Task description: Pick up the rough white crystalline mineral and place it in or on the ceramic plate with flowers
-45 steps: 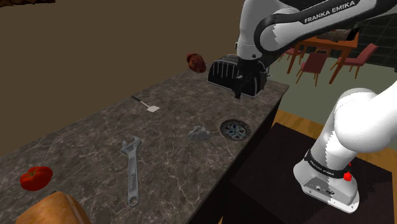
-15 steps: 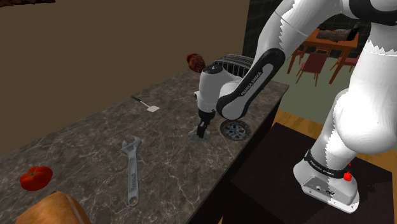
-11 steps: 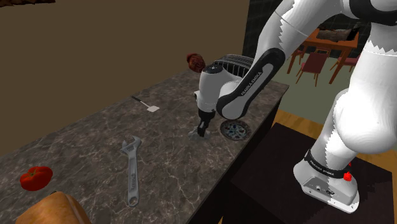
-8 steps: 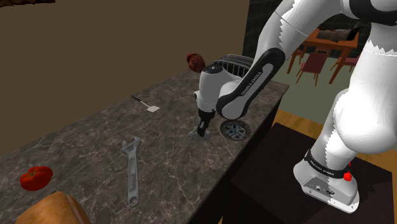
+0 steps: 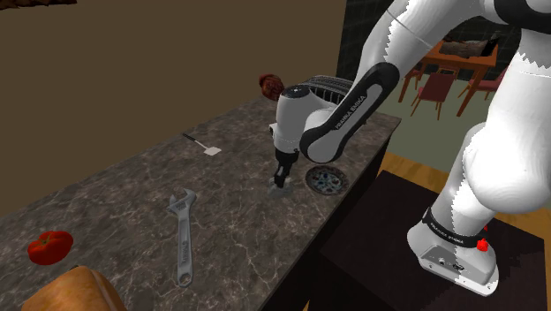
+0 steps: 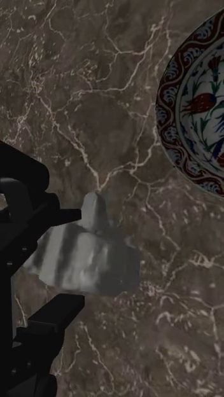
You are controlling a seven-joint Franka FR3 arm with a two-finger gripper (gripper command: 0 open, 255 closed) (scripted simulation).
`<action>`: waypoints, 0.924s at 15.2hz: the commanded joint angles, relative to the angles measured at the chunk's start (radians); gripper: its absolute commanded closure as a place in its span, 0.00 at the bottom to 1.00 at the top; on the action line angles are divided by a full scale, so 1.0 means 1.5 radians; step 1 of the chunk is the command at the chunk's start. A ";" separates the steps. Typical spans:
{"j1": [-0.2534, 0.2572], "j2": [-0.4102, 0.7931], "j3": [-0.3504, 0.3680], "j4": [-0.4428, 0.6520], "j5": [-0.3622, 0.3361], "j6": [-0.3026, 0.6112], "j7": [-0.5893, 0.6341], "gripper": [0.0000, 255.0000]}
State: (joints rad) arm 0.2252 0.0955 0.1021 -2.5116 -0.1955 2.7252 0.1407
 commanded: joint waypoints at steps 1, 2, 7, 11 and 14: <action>-0.001 -0.017 0.003 0.000 0.010 -0.017 -0.009 1.00; -0.001 -0.026 0.004 0.001 0.015 -0.026 -0.013 1.00; 0.000 -0.067 0.007 0.008 0.038 -0.073 -0.032 1.00; 0.001 -0.098 0.007 0.016 0.052 -0.111 -0.044 1.00; 0.003 -0.119 0.007 0.024 0.060 -0.140 -0.051 1.00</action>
State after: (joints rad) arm 0.2278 -0.0725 0.1124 -2.4799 -0.1094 2.5295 0.0664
